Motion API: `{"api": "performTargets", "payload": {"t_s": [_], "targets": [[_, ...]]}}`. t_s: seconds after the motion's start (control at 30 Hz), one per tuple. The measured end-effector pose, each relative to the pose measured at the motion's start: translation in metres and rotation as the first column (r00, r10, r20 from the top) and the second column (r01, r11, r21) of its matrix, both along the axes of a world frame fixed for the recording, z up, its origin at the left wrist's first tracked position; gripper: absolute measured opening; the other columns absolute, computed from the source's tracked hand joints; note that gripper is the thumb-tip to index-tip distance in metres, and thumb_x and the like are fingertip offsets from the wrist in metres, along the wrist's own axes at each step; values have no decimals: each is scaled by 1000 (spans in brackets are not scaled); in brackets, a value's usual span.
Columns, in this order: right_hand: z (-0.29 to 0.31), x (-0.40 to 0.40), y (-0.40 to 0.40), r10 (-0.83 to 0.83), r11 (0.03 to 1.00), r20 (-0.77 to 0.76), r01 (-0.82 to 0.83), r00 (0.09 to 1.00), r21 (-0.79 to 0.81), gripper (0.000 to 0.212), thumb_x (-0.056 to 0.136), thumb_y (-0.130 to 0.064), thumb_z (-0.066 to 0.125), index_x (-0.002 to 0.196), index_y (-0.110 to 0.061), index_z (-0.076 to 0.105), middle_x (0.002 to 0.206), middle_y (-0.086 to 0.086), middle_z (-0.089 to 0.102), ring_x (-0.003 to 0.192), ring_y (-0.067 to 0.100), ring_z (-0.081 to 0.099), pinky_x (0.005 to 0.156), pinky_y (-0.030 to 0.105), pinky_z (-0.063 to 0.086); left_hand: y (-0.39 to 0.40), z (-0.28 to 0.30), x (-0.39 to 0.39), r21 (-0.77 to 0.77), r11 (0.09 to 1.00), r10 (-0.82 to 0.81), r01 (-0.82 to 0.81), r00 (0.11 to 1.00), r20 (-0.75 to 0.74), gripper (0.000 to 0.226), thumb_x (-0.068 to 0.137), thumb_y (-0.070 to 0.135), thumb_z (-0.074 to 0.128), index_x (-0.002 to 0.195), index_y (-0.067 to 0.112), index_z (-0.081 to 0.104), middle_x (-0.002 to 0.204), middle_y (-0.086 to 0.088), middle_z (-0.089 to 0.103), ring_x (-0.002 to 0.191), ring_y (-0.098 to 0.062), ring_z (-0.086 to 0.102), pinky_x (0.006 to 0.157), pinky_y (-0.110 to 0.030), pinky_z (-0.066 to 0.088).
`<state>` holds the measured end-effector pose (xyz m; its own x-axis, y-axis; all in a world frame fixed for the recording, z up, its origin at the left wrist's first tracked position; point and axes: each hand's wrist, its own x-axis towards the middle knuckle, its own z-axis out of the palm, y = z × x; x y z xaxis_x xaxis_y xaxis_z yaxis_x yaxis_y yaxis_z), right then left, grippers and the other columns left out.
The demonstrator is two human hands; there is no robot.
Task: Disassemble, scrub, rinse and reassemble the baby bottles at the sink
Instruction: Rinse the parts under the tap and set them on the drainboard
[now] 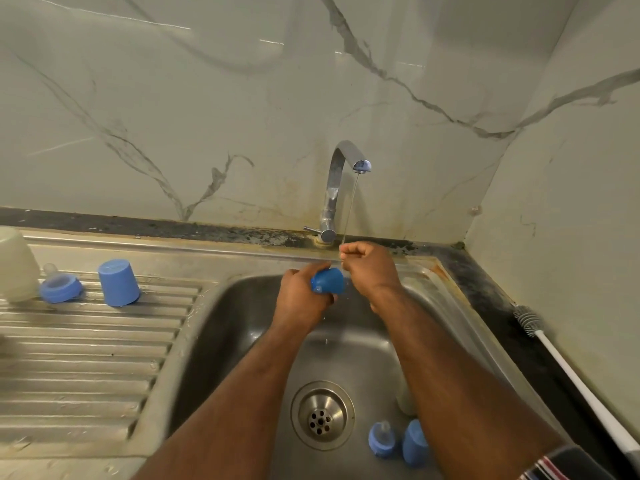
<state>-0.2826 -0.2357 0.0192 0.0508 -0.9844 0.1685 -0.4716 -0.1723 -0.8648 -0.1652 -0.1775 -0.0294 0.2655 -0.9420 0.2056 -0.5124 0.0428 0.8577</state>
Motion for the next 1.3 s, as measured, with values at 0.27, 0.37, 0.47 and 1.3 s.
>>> {"api": "performTargets", "payload": {"t_s": [0.27,0.37,0.47,1.3], "targets": [[23,27,-30,41,953,-460,-173,887,-249,23,90,-23,72,109,-9,70,95,4,61,87,18,58,77,28,42,1,-3,-7,65,998,4,-9,997,72,58,83,14,80,133,21,51,134,-5,47,104,-14,53,92,-24,45],[23,35,-35,-1,940,-508,-173,862,-295,29,89,-26,74,111,-10,64,97,1,51,85,18,53,73,28,40,-2,-7,-5,76,997,9,-14,998,60,59,85,16,78,137,24,52,135,-2,46,103,-13,52,89,-21,41],[22,34,-33,-41,978,-392,-44,919,-205,20,90,-29,72,102,-14,64,92,-1,62,80,17,56,70,27,40,-4,-9,-1,61,997,38,-39,999,6,61,83,17,81,137,23,54,131,0,51,103,-10,54,90,-21,42],[11,-15,106,466,849,-244,-352,851,395,21,80,-14,80,97,-17,69,93,4,71,88,23,69,73,31,54,108,27,54,18,998,63,-60,952,-299,22,82,-8,72,95,9,71,91,-11,70,81,-17,64,78,-28,55]]}}
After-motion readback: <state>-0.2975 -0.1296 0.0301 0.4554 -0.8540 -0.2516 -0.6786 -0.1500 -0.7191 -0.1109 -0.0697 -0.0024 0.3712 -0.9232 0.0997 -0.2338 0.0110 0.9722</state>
